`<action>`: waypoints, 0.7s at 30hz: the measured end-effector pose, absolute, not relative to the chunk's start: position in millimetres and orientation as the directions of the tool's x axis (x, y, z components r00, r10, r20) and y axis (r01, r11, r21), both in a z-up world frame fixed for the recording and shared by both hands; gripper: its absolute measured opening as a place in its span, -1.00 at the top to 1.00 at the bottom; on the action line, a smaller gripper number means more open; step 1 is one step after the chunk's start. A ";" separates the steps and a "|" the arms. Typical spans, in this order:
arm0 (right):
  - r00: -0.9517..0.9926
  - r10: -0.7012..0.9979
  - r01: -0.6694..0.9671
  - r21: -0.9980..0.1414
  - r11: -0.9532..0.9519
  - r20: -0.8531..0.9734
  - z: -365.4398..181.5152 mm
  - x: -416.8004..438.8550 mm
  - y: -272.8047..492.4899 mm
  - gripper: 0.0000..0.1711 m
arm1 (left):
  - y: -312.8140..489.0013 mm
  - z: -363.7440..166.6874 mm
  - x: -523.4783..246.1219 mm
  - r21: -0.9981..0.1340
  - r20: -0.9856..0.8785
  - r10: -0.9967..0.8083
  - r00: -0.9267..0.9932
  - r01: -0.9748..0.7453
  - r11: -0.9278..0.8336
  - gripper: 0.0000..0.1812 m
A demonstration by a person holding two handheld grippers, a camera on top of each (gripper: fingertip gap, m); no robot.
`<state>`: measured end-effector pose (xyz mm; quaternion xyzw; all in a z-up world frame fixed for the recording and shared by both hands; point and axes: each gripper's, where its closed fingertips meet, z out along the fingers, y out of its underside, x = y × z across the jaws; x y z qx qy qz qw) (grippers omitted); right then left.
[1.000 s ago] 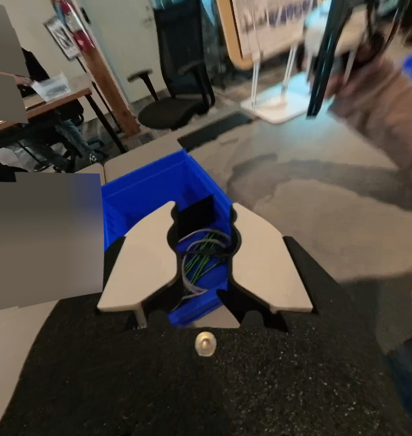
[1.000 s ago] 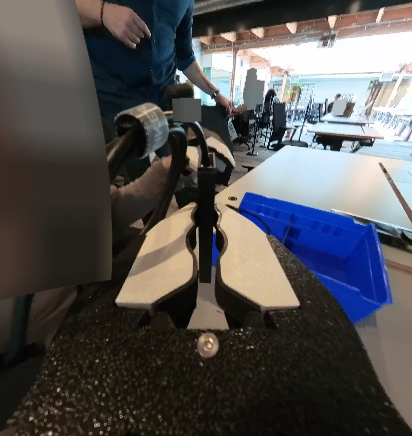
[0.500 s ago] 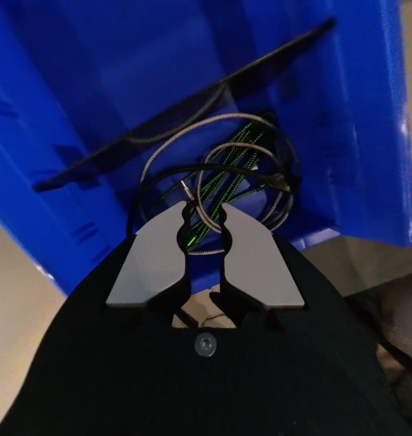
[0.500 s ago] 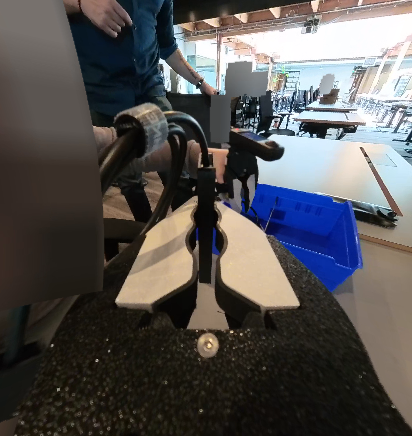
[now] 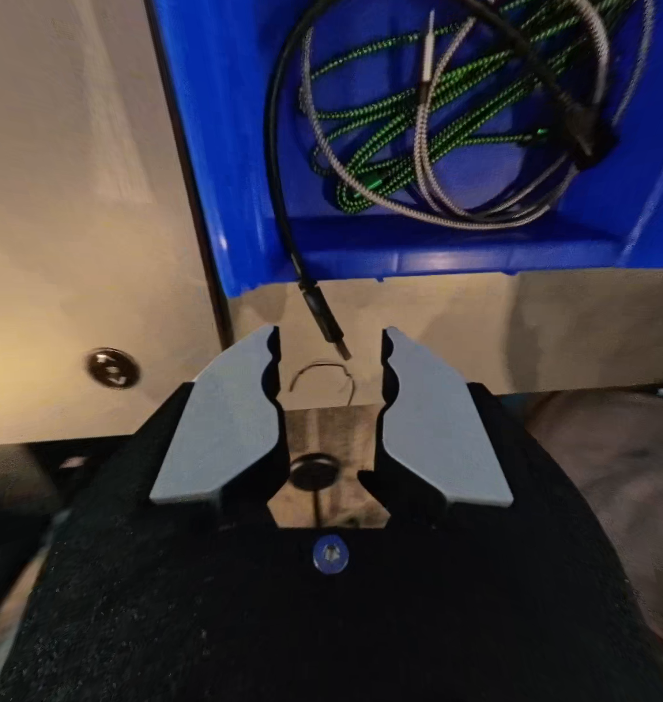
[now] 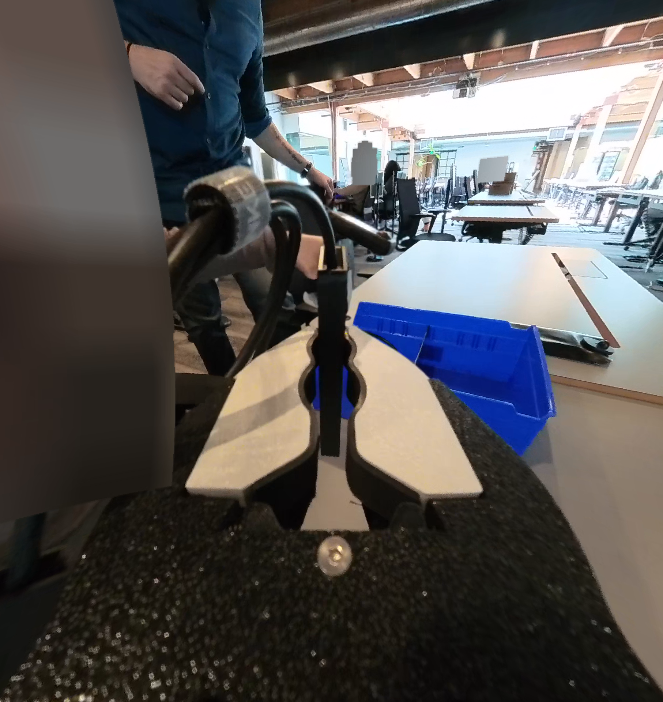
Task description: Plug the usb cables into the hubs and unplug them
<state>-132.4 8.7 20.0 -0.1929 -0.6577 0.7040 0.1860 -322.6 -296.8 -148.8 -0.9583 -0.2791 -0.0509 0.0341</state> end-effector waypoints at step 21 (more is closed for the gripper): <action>-0.848 0.526 -0.134 -0.987 -0.084 0.070 45.2 -120.6 0.6 0.88 | -272.3 -13.4 -305.1 -0.524 -0.408 0.256 0.876 0.005 -0.852 0.89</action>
